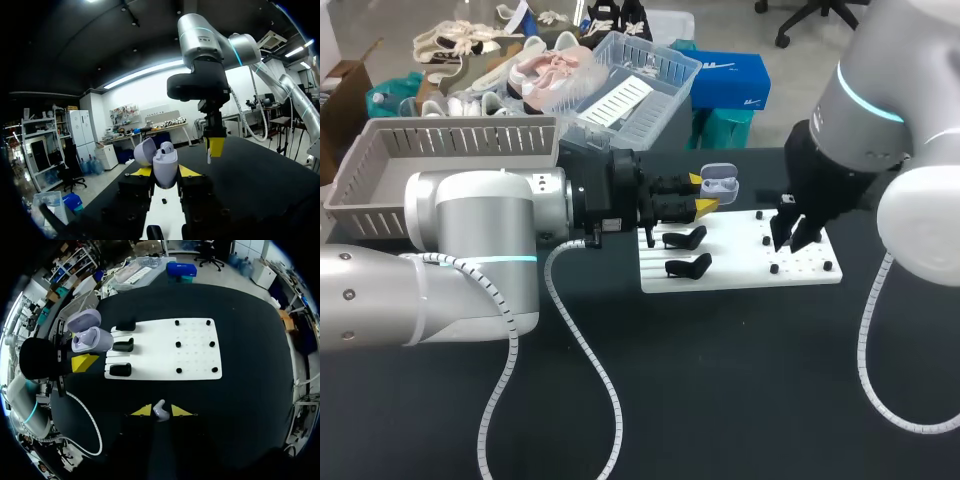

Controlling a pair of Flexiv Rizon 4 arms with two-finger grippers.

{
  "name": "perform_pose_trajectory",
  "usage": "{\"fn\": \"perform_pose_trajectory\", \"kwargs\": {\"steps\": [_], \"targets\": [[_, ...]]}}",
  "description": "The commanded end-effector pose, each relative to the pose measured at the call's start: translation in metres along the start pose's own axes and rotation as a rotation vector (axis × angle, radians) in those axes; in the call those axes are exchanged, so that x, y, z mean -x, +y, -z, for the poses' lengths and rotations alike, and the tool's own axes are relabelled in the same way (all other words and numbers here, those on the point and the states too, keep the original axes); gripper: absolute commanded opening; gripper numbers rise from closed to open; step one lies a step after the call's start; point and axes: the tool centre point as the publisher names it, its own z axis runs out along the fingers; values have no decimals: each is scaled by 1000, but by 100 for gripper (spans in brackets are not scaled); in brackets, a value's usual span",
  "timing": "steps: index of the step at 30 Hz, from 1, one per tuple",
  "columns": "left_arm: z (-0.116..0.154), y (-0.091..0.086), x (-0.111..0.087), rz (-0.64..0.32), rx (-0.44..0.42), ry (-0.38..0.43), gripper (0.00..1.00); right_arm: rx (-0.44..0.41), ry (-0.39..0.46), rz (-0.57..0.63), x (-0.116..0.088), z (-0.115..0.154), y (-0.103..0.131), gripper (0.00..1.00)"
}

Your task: Pick up each earbud case from the left stands, insert the matching earbuds, close the lid, and place the case in the box.

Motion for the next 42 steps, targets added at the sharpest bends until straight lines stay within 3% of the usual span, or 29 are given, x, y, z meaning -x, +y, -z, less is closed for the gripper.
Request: {"fn": "perform_pose_trajectory", "kwargs": {"steps": [1,10,24,32,42], "targets": [[0,0,-1,-2,4,-3,0,-9,-12,24,-19,26,12,0],[0,0,-1,-2,4,-3,0,1,-13,138,-10,48,50,0],[0,0,-1,-2,4,-3,0,-24,-31,252,43,64,105,0],[0,0,-1,-2,4,-3,0,5,-1,280,59,56,111,0],[0,0,-1,-2,4,-3,0,-28,41,325,71,47,107,0]]}}
